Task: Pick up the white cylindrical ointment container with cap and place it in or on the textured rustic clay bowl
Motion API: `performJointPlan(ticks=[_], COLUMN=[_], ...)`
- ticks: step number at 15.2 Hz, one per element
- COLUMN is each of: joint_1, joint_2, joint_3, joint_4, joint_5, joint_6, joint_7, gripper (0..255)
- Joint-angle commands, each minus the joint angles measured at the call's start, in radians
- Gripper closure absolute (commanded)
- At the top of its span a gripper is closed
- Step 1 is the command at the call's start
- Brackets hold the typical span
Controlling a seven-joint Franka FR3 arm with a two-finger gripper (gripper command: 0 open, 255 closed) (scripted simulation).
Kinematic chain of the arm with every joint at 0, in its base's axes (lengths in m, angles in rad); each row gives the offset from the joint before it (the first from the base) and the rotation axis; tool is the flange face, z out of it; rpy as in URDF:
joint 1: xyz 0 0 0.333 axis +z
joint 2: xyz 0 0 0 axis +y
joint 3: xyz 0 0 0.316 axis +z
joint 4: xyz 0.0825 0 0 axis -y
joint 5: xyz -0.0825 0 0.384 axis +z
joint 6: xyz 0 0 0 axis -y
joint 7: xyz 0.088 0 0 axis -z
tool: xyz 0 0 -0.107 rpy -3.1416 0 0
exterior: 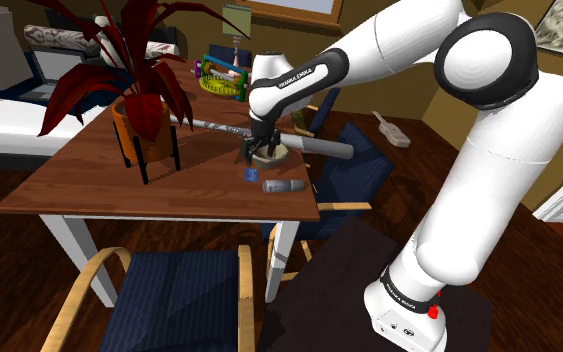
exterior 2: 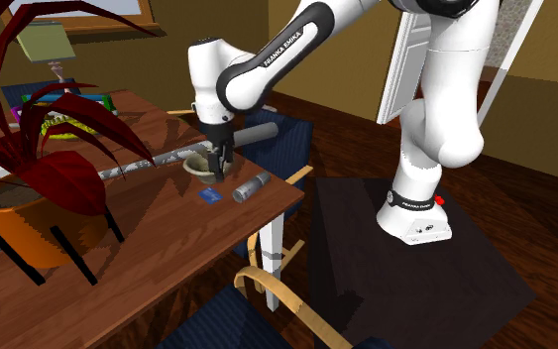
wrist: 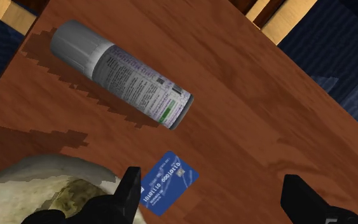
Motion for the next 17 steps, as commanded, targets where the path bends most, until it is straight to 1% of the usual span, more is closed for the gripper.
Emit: performJointPlan(ticks=[1,2,10,11,17], joint_1=[0.0,0.0,0.0,0.0,0.0], joint_2=[0.017,0.03,0.03,0.03,0.03], joint_3=[0.0,0.0,0.0,0.0,0.0], joint_4=[-0.009,-0.016,-0.016,-0.016,-0.016], joint_5=[0.0,0.001,0.001,0.001,0.001], joint_6=[0.027,0.046,0.046,0.046,0.046], joint_7=[0.001,0.001,0.001,0.001,0.001], gripper=[0,0,0,255,255])
